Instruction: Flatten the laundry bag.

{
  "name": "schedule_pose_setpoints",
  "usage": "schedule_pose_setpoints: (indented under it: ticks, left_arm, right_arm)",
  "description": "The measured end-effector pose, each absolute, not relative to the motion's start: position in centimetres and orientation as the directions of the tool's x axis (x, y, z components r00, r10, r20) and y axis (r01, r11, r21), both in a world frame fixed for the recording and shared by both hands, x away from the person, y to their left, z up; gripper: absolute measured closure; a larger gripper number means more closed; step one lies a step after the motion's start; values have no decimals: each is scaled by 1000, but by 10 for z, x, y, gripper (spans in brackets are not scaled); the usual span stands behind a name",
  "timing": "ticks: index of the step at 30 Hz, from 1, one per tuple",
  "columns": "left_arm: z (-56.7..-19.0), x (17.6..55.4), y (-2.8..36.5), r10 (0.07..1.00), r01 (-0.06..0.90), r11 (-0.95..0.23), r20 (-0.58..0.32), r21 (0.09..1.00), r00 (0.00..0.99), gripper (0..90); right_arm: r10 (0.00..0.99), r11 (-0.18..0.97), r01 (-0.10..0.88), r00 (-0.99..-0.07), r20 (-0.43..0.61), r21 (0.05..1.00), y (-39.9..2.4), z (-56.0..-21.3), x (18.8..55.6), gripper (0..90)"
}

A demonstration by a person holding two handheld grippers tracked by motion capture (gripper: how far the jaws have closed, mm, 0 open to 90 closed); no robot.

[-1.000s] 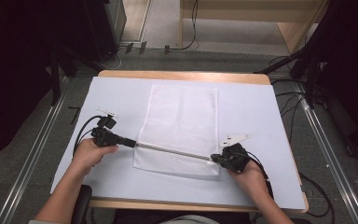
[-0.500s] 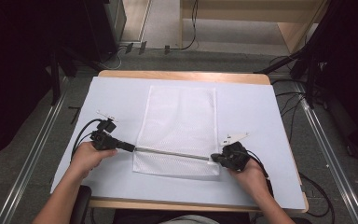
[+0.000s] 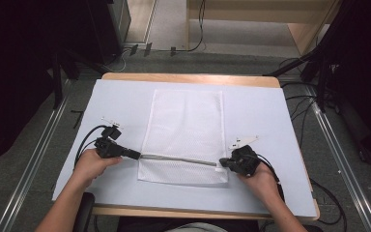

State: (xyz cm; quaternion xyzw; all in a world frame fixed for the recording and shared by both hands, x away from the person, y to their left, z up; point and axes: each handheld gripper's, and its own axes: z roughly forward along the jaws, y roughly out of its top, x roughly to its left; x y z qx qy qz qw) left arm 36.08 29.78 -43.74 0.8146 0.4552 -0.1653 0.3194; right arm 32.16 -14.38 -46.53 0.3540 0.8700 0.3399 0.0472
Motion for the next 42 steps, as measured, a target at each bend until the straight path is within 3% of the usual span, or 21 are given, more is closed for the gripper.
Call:
schedule_pose_setpoints:
  ticks: [2,7,12,17,27,42]
  left_arm:
    - [-437,362,300,628,848,-373,-570,377,530,822]
    - [-431,360,302,611,826,-358,-559,436,560,748]
    - [-426,359,303,609,802,-349,-533,485,587,661]
    - [-421,358,303,620,751,-358,-460,555,636,531]
    - [-417,356,309,675,691,-347,-342,635,654,429]
    - [-421,359,323,721,699,-319,-315,640,617,404]
  right_arm:
    - [631,511,579,-755,181,635,-144,-465,323,851]
    - [603,518,546,-779,172,659,-140,-458,320,831]
    - [599,497,535,-781,176,683,-140,-454,322,707]
    - [621,397,568,-745,245,722,-149,-446,325,566]
    - [649,348,571,-719,249,744,-159,-442,330,449]
    - [694,315,589,-678,243,744,-175,-443,337,426]
